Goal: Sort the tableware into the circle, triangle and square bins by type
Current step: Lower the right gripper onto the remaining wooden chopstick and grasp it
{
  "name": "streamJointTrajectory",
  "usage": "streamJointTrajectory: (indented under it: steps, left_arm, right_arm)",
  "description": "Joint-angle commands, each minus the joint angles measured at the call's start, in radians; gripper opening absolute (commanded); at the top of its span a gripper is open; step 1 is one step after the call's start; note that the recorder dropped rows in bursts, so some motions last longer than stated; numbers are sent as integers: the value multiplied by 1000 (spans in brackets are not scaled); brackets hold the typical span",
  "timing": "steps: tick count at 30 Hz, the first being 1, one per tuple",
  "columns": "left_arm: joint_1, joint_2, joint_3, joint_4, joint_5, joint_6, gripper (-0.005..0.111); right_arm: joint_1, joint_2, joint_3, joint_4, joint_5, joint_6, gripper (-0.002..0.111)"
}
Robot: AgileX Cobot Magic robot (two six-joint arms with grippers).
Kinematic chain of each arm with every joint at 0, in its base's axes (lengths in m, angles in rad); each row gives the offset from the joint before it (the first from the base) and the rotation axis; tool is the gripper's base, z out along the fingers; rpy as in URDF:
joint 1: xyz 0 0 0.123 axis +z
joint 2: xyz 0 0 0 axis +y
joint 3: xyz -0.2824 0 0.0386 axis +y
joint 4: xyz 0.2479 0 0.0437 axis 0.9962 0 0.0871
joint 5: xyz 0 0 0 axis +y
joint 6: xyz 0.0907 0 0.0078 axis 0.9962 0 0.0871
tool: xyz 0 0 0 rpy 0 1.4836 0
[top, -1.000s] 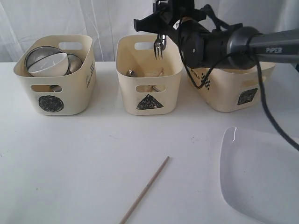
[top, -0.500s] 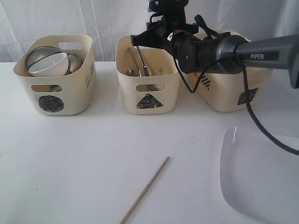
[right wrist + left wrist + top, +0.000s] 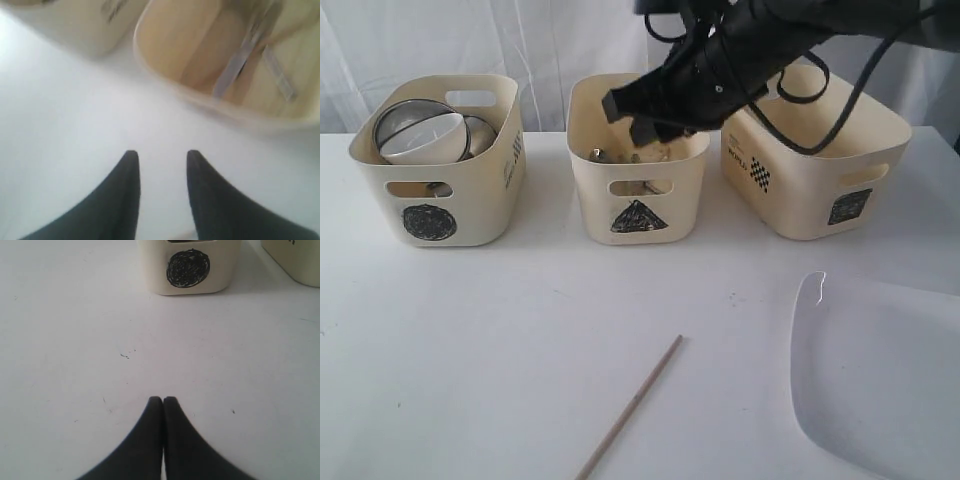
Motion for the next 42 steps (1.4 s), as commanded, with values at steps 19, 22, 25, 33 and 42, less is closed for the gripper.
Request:
streamJointTrajectory:
  steps: [19, 22, 25, 33, 42]
  left_arm:
    - [-6, -4, 3, -11, 0, -2, 0]
    - [-6, -4, 3, -11, 0, -2, 0]
    - [-6, -4, 3, -11, 0, -2, 0]
    - [-6, -4, 3, -11, 0, -2, 0]
    - [-6, -4, 3, -11, 0, -2, 0]
  right_arm:
    - [509, 20, 290, -13, 152, 66, 31]
    - [506, 20, 290, -163, 116, 225, 31]
    - [491, 24, 303, -434, 70, 460, 31]
    - [417, 51, 316, -592, 86, 718, 31]
    - [412, 53, 355, -823, 119, 850, 35]
